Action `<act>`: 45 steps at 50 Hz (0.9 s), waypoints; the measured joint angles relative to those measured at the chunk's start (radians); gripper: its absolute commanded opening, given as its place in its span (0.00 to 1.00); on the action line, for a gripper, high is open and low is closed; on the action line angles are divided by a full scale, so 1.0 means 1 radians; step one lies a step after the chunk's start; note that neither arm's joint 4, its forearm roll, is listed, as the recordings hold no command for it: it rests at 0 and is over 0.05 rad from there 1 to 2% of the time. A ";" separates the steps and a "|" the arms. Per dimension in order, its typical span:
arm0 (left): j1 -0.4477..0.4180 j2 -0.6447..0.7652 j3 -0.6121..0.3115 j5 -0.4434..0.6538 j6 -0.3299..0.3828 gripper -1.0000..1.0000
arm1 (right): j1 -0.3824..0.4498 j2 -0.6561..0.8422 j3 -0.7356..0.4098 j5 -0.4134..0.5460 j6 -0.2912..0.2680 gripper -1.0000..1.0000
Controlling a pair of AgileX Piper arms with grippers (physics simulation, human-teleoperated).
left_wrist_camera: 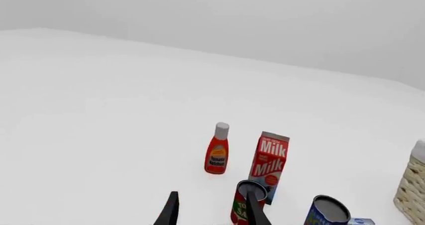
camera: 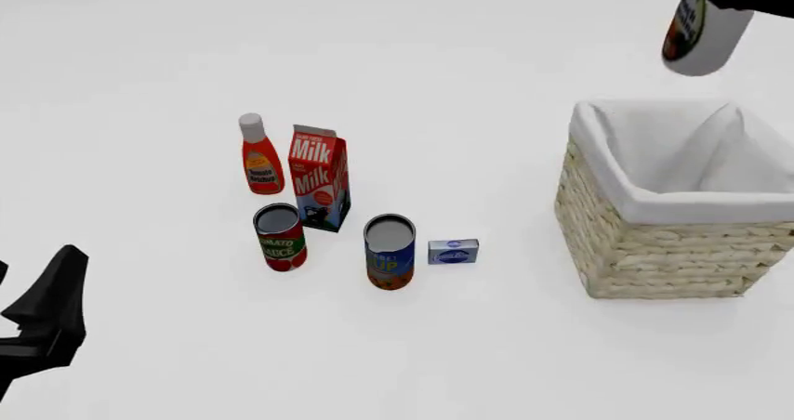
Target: Pick the salad dressing and place it in the basket.
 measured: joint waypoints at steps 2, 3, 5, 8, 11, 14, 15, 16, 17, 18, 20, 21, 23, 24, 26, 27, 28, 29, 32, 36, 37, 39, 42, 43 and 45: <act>0.000 -0.001 0.000 0.001 -0.001 1.00 | -0.014 0.014 -0.007 -0.006 0.001 0.00; -0.001 -0.001 0.000 0.002 -0.001 1.00 | -0.020 0.021 -0.009 -0.009 0.001 0.00; -0.001 -0.002 0.001 0.003 -0.002 1.00 | -0.032 0.034 -0.014 -0.015 0.001 0.00; -0.002 -0.005 0.000 0.005 -0.002 1.00 | -0.051 0.054 -0.020 -0.025 0.002 0.00; -0.003 -0.006 0.000 0.007 -0.001 1.00 | -0.069 0.075 -0.024 -0.036 0.004 0.00; -0.003 -0.006 0.000 0.007 -0.001 1.00 | -0.086 0.094 -0.027 -0.047 0.005 0.00; -0.004 -0.006 0.001 0.007 0.000 1.00 | -0.092 0.100 -0.028 -0.051 0.005 0.00; -0.004 -0.006 0.001 0.007 0.000 1.00 | -0.097 0.106 -0.028 -0.055 0.005 0.00; -0.004 -0.006 0.000 0.007 0.000 1.00 | -0.102 0.112 -0.029 -0.059 0.004 0.00; -0.004 -0.005 0.000 0.007 0.000 1.00 | -0.106 0.118 -0.029 -0.062 0.004 0.00; -0.005 -0.004 0.000 0.007 0.001 1.00 | -0.115 0.130 -0.029 -0.070 0.004 0.00; -0.005 -0.004 -0.001 0.007 0.001 1.00 | -0.119 0.136 -0.029 -0.073 0.003 0.00; -0.006 -0.002 -0.001 0.007 0.002 1.00 | -0.127 0.147 -0.029 -0.079 0.003 0.00; -0.006 -0.001 -0.001 0.006 0.003 1.00 | -0.130 0.152 -0.029 -0.082 0.003 0.00; -0.007 0.002 -0.002 0.005 0.004 1.00 | -0.138 0.163 -0.030 -0.088 0.002 0.00; -0.007 0.003 -0.002 0.004 0.005 1.00 | -0.141 0.168 -0.030 -0.091 0.001 0.00; -0.008 0.004 -0.003 0.003 0.005 1.00 | -0.145 0.174 -0.030 -0.094 0.001 0.00; -0.009 0.005 -0.003 0.003 0.006 1.00 | -0.149 0.180 -0.031 -0.097 0.000 0.00; -0.011 0.008 -0.004 0.001 0.009 1.00 | -0.159 0.196 -0.031 -0.105 -0.002 0.00; -0.013 0.012 -0.006 -0.002 0.012 1.00 | -0.171 0.216 -0.030 -0.113 -0.005 0.00; -0.013 0.013 -0.006 -0.003 0.012 1.00 | -0.174 0.220 -0.029 -0.115 -0.005 0.00; -0.013 0.016 -0.006 -0.005 0.013 1.00 | -0.179 0.228 -0.026 -0.119 -0.006 0.00; -0.014 0.019 -0.006 -0.009 0.014 1.00 | -0.186 0.234 -0.017 -0.124 -0.006 0.00; -0.014 0.021 -0.005 -0.010 0.014 1.00 | -0.187 0.234 -0.013 -0.125 -0.006 0.00; -0.014 0.024 -0.004 -0.014 0.015 1.00 | -0.189 0.234 -0.004 -0.129 -0.007 0.00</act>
